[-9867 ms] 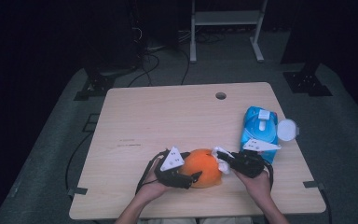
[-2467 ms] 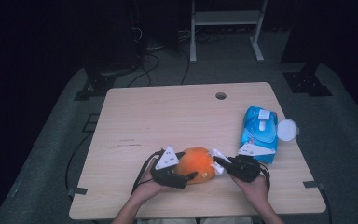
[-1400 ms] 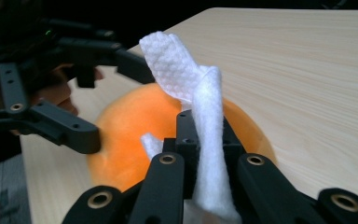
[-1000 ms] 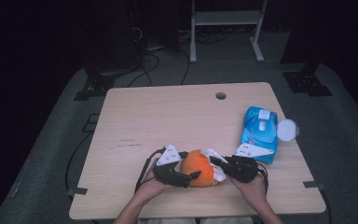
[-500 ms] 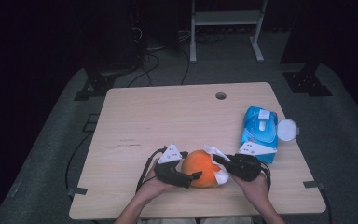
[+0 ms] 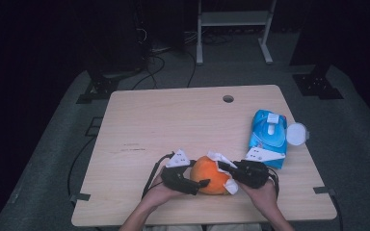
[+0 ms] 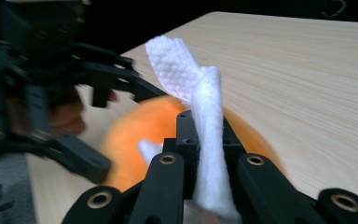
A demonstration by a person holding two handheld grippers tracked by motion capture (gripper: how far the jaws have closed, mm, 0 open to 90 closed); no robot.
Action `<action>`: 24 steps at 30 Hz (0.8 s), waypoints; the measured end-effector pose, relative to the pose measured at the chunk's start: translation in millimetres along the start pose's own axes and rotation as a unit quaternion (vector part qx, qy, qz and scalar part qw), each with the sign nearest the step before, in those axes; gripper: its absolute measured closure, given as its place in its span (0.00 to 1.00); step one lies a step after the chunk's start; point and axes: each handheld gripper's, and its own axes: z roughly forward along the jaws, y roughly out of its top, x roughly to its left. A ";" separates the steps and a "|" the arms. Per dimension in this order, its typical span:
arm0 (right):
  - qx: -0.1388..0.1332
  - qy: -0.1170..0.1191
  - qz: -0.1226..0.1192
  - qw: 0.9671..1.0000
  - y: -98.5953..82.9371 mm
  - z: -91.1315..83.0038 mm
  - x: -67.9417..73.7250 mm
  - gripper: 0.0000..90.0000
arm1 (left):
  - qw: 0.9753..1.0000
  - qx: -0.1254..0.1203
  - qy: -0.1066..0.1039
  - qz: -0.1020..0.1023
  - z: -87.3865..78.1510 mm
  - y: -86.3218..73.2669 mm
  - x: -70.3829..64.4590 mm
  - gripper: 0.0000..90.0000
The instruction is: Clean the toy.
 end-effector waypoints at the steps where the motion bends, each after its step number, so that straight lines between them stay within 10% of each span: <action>1: -0.001 0.009 -0.003 1.000 1.3 1.7 5.3 0.93 | 1.000 0.001 0.008 0.015 -0.3 1.7 -3.0 0.25; 4: -0.005 0.057 -0.011 0.998 6.5 6.3 20.0 0.93 | 0.999 -0.013 0.005 0.042 -1.4 7.1 -11.5 0.29; 7: 0.006 0.047 -0.037 0.998 9.7 7.1 25.2 0.92 | 0.999 -0.019 0.002 0.044 -1.8 7.0 -11.2 0.25; 13: 0.001 0.000 -0.050 0.999 8.8 -3.9 11.6 0.88 | 1.000 -0.006 -0.005 -0.018 5.0 0.7 -0.6 0.13; 18: -0.003 -0.013 -0.046 0.999 10.0 -8.7 5.7 0.86 | 1.000 -0.024 0.008 0.013 5.7 4.4 -9.1 0.35; 24: 0.003 -0.024 -0.051 0.998 10.9 -11.1 5.7 0.92 | 0.999 -0.032 0.005 0.010 6.7 6.8 -10.6 0.29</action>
